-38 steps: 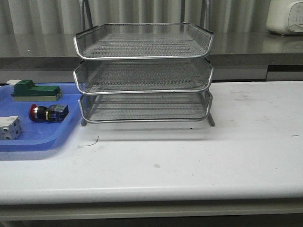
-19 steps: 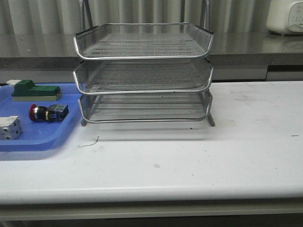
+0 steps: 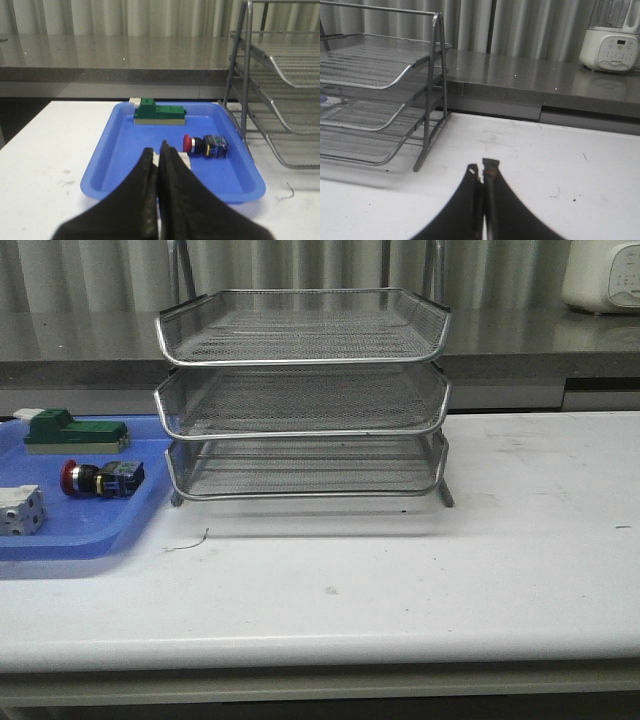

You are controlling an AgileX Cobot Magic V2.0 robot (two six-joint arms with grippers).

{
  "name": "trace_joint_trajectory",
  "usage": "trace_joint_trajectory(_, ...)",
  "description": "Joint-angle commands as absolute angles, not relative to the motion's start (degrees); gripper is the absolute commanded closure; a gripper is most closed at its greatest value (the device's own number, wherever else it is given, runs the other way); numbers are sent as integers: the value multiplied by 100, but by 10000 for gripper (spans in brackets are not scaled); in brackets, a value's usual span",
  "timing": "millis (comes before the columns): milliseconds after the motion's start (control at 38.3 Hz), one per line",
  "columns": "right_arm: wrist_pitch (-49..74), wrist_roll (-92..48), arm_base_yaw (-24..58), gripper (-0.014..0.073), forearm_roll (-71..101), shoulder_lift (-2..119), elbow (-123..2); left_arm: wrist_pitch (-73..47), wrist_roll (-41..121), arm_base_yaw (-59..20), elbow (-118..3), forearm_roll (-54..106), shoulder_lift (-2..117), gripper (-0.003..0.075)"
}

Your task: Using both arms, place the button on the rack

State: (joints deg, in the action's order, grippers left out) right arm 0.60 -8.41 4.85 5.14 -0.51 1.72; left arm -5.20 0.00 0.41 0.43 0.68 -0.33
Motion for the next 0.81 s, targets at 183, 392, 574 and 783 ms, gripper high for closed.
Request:
trace_joint_trajectory(183,979,-820,459,653,1186,0,-887,692,-42,50,-341,78,22,739)
trace_joint_trajectory(392,1779,-803,459,653,1291,1149,-2000,124,0,50,-1339,-128,1119,739)
trace_joint_trajectory(574,1760,-803,459,653,1550,2615,-2795,-228,0,50,-2223,-635,2596,739)
trace_joint_trajectory(783,1716,-803,459,652,1550,3227,-3005,-154,0,50,-2435,-621,3219,739)
